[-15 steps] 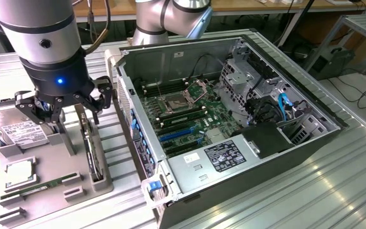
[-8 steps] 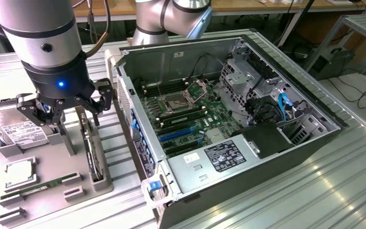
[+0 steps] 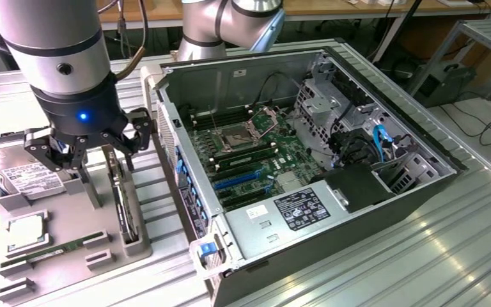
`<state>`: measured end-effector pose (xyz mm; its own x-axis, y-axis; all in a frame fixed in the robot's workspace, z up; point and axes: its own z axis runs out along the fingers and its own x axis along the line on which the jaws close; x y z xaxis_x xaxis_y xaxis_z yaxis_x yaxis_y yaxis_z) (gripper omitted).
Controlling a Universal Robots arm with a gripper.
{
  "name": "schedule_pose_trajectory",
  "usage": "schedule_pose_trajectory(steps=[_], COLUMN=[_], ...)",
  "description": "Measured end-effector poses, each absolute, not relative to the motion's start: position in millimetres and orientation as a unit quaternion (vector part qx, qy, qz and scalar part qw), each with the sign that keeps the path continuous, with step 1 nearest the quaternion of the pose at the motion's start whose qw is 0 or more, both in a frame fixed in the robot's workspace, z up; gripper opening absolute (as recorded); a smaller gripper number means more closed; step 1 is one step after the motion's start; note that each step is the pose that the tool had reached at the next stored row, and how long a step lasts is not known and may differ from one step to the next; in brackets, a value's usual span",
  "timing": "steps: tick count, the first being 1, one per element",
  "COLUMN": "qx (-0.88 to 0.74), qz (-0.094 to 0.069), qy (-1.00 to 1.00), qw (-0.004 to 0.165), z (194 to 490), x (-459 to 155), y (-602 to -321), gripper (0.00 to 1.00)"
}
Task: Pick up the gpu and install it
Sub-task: 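Pick up the gpu and move the gpu toward the slot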
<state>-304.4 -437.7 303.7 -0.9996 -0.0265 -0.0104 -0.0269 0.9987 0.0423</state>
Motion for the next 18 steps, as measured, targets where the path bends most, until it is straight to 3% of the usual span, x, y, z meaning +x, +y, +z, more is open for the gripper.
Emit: schedule_pose_trajectory(steps=[18], qx=[-0.016], qz=[0.021], qy=[1.0], qw=[0.005], z=[288], x=[-304], y=[-446], gripper=[0.66])
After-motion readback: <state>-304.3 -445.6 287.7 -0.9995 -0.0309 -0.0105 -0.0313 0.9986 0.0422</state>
